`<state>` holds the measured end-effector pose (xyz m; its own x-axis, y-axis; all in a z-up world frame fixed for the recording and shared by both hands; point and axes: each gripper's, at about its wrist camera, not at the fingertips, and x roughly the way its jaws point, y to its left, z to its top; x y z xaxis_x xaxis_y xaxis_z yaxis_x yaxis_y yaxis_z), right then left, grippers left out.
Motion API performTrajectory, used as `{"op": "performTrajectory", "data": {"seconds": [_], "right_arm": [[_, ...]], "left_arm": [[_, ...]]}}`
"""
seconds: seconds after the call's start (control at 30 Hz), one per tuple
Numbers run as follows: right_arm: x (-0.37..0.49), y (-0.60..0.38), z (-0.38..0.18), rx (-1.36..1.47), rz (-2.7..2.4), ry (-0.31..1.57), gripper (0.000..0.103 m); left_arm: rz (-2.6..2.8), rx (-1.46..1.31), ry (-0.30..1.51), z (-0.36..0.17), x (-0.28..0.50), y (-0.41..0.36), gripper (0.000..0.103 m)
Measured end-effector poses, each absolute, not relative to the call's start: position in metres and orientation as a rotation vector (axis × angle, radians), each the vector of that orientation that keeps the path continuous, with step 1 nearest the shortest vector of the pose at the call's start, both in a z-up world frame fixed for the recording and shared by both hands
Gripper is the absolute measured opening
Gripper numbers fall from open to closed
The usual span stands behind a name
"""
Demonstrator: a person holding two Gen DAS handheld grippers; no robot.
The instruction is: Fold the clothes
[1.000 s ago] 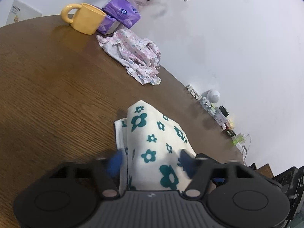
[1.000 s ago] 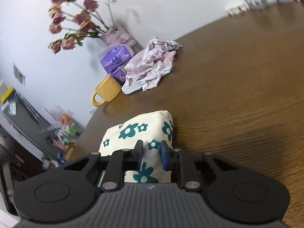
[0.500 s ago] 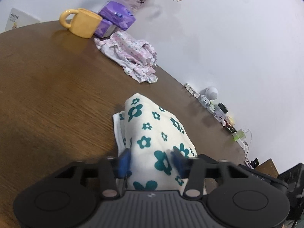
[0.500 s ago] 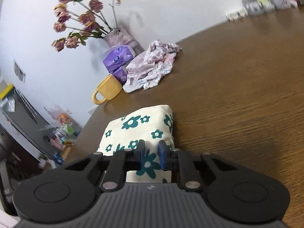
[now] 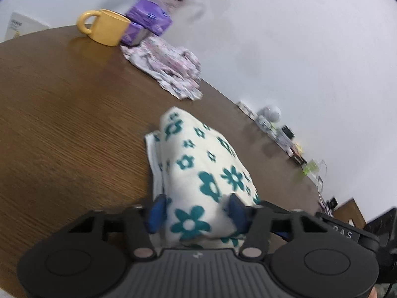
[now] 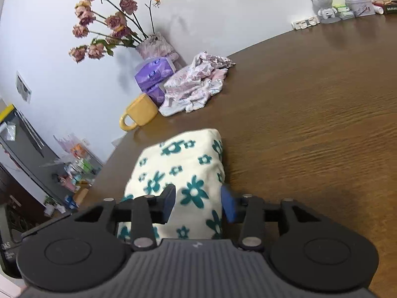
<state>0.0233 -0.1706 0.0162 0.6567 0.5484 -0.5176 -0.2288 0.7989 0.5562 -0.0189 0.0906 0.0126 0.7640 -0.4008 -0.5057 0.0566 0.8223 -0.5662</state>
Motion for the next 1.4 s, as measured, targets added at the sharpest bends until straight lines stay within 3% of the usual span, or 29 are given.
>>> {"op": "performTrajectory", "data": {"seconds": [0.13, 0.2, 0.27, 0.33, 0.4, 0.47, 0.5, 0.6, 0.7, 0.77, 0.8, 0.83, 0.87, 0.93, 0.97, 1.0, 1.1, 1.17, 1.23, 1.27, 1.4], "right_arm": [[0.017, -0.165, 0.012, 0.468, 0.45, 0.736, 0.027], [0.017, -0.169, 0.01, 0.495, 0.454, 0.741, 0.027], [0.015, -0.173, 0.009, 0.513, 0.45, 0.746, 0.028], [0.012, -0.178, 0.008, 0.521, 0.439, 0.749, 0.043], [0.009, -0.182, 0.008, 0.528, 0.427, 0.751, 0.045], [0.008, -0.183, 0.006, 0.534, 0.427, 0.761, 0.045], [0.009, -0.181, 0.004, 0.536, 0.434, 0.768, 0.045], [0.008, -0.177, 0.001, 0.546, 0.446, 0.773, 0.027], [0.006, -0.176, 0.001, 0.55, 0.452, 0.768, 0.025], [0.004, -0.177, 0.0, 0.551, 0.455, 0.773, 0.036], [0.003, -0.178, 0.0, 0.552, 0.456, 0.775, 0.049], [0.002, -0.178, 0.0, 0.552, 0.457, 0.777, 0.055], [0.001, -0.179, 0.0, 0.553, 0.458, 0.779, 0.055], [-0.001, -0.18, -0.001, 0.554, 0.461, 0.783, 0.051], [-0.002, -0.181, -0.001, 0.555, 0.462, 0.785, 0.046], [-0.003, -0.181, -0.001, 0.555, 0.463, 0.787, 0.029], [-0.003, -0.181, -0.001, 0.567, 0.47, 0.786, 0.023], [-0.002, -0.184, 0.0, 0.579, 0.467, 0.784, 0.026], [-0.001, -0.188, 0.0, 0.59, 0.463, 0.781, 0.045], [0.0, -0.189, 0.001, 0.596, 0.461, 0.779, 0.049], [0.023, -0.193, 0.005, 0.596, 0.429, 0.75, 0.052]], "left_arm": [[-0.268, -0.549, 0.658, 0.011, -0.023, 0.087, 0.049], [-0.265, -0.585, 0.657, 0.012, -0.026, 0.093, 0.058], [-0.248, -0.585, 0.645, 0.014, -0.032, 0.098, 0.064], [-0.238, -0.574, 0.652, 0.013, -0.036, 0.099, 0.063], [-0.255, -0.581, 0.674, 0.009, -0.034, 0.096, 0.061], [-0.272, -0.57, 0.677, 0.006, -0.033, 0.09, 0.048], [-0.276, -0.557, 0.677, 0.006, -0.034, 0.087, 0.049], [-0.289, -0.546, 0.671, 0.006, -0.037, 0.085, 0.053], [-0.28, -0.579, 0.682, 0.007, -0.041, 0.092, 0.066], [-0.264, -0.584, 0.674, 0.009, -0.046, 0.096, 0.068], [-0.26, -0.582, 0.675, 0.009, -0.048, 0.097, 0.068], [-0.258, -0.579, 0.676, 0.009, -0.049, 0.097, 0.067], [-0.263, -0.573, 0.68, 0.008, -0.049, 0.095, 0.064], [-0.271, -0.562, 0.683, 0.006, -0.049, 0.09, 0.051], [-0.275, -0.556, 0.683, 0.005, -0.048, 0.088, 0.051], [-0.278, -0.552, 0.683, 0.004, -0.048, 0.086, 0.051], [-0.29, -0.564, 0.685, 0.004, -0.049, 0.088, 0.056], [-0.281, -0.583, 0.682, 0.008, -0.049, 0.094, 0.068], [-0.262, -0.576, 0.644, 0.016, -0.048, 0.1, 0.07], [-0.248, -0.576, 0.633, 0.019, -0.044, 0.102, 0.07], [-0.201, -0.577, 0.618, 0.027, -0.023, 0.106, 0.07]]}}
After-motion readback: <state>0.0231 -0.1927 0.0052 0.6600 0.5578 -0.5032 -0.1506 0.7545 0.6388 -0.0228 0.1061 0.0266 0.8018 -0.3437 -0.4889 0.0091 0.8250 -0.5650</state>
